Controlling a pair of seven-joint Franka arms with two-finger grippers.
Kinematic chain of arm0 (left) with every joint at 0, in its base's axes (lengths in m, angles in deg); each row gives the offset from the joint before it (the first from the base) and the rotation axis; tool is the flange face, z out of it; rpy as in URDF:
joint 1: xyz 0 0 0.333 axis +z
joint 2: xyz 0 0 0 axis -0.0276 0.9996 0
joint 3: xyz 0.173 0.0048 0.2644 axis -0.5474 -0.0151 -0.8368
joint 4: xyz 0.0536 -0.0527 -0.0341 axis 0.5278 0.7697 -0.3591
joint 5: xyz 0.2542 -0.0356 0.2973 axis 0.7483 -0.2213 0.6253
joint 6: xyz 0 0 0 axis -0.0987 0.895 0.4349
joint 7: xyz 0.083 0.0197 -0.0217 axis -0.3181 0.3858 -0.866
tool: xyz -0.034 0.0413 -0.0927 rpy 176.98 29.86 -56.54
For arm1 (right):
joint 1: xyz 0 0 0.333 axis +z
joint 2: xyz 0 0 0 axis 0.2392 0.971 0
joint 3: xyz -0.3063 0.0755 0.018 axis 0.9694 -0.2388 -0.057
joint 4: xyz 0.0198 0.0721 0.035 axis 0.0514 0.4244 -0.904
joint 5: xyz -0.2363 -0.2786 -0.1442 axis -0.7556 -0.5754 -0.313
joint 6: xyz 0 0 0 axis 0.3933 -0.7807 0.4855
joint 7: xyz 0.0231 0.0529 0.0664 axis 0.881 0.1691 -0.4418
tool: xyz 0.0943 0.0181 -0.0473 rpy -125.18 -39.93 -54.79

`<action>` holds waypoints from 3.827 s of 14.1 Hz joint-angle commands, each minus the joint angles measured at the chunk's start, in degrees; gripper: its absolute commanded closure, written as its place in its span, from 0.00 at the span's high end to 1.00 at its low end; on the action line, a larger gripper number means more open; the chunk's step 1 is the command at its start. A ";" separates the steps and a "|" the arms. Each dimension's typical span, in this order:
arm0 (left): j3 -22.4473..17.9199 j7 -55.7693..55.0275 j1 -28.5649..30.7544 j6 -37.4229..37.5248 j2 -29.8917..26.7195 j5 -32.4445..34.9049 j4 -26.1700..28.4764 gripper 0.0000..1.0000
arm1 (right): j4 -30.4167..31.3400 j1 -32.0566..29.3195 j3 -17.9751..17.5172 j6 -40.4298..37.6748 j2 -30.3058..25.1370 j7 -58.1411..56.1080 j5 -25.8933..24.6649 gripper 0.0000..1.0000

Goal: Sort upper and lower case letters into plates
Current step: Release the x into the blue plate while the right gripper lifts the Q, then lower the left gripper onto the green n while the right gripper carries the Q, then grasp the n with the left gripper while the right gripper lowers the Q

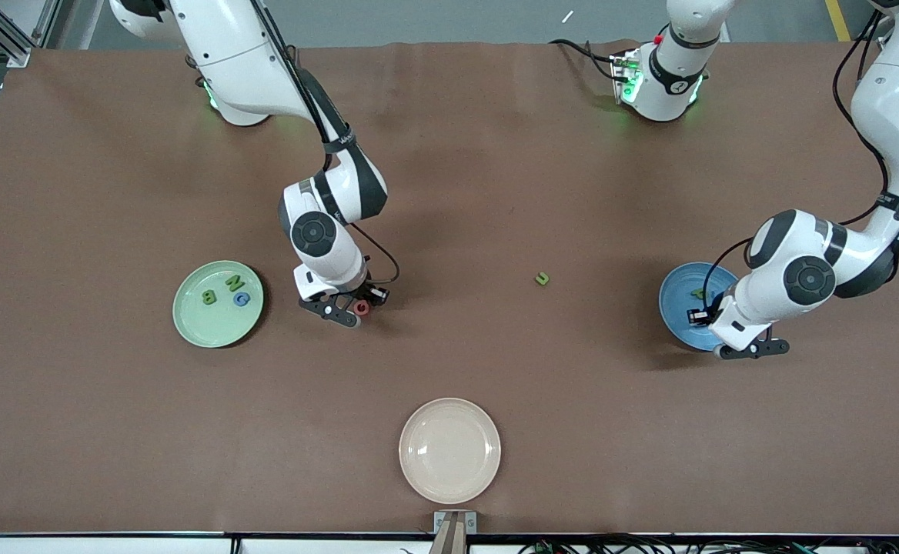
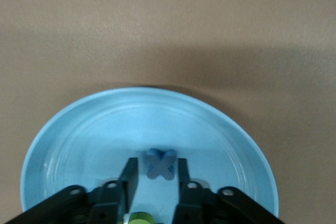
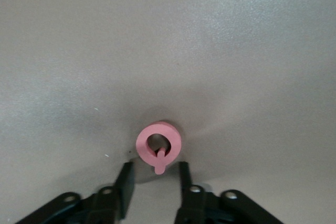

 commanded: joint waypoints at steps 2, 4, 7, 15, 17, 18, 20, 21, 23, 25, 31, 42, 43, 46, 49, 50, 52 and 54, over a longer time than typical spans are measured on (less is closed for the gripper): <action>0.66 0.08 0.05 0.93 -1.07 0.27 -0.57 1.00 | -0.86 -0.16 0.05 -0.45 0.23 0.13 -0.09 1.00; 2.85 -0.97 0.23 2.51 -1.60 -0.44 -0.48 1.00 | -1.12 -0.16 0.49 -0.27 0.05 0.04 -0.27 1.00; 7.24 -7.71 0.05 4.53 -1.86 -2.20 -0.57 1.00 | -1.13 0.45 1.80 -0.19 -0.30 0.04 -1.93 1.00; 11.39 -38.37 -12.23 8.14 -1.86 -2.29 -0.57 0.99 | -0.51 0.72 1.99 0.17 0.22 0.48 -4.66 0.80; 11.39 -43.49 -15.31 7.97 -0.99 -2.46 -0.74 0.99 | -0.51 0.81 1.99 0.17 0.31 0.48 -4.67 0.68; 11.13 -46.04 -17.07 7.53 -0.55 -2.72 -0.83 0.99 | -0.51 0.81 1.90 0.17 0.31 0.48 -4.67 0.66; 11.04 -50.09 -18.05 5.60 -0.20 -2.90 -0.66 0.98 | -0.51 0.81 1.99 0.17 0.31 0.48 -4.67 0.65; 11.04 -51.32 -18.14 5.50 -0.02 -2.90 -0.40 0.98 | -0.60 0.81 1.99 0.17 0.31 0.48 -4.67 0.63; 11.04 -53.09 -18.14 4.11 0.07 -2.90 0.22 0.98 | -0.51 0.98 1.99 0.25 0.40 0.48 -4.67 0.61; 10.95 -54.92 -18.14 1.13 1.03 -2.99 1.27 0.98 | -0.60 0.98 1.99 0.34 0.40 0.48 -4.67 0.58; 8.41 -59.41 -21.56 -0.73 2.53 -2.81 1.36 0.98 | -0.60 1.07 1.90 0.43 0.66 0.48 -4.67 0.47; 4.01 -61.18 -26.22 -3.72 4.28 -2.64 1.45 0.95 | -1.21 -0.59 1.99 -1.93 0.06 -0.75 -4.67 0.00; 4.01 -61.18 -26.57 -3.73 4.37 -2.64 1.37 0.94 | -2.08 -2.08 2.07 -5.95 -0.73 -2.15 -4.75 0.00; 4.01 -61.62 -26.67 -4.08 4.99 -2.29 1.36 0.90 | -6.39 -7.87 3.21 -22.64 -3.90 -13.90 -4.75 0.00; 3.05 -62.23 -28.07 -4.16 4.99 -2.11 1.28 0.88 | -5.61 -10.26 8.82 -29.00 -6.10 -29.79 -5.28 0.00; 2.69 -62.32 -28.68 -4.17 4.99 -2.02 1.28 0.87 | -4.39 -10.35 10.76 -29.10 -6.28 -33.67 -5.28 0.00; 2.69 -62.58 -28.95 -4.17 4.99 -2.02 1.28 0.84 | -1.93 -11.22 12.44 -28.40 -6.37 -38.00 -5.28 0.00; 2.69 -62.67 -28.95 -4.17 4.99 -2.02 1.36 0.79 | 0.01 -13.68 12.36 -27.70 -6.28 -38.28 -5.11 0.01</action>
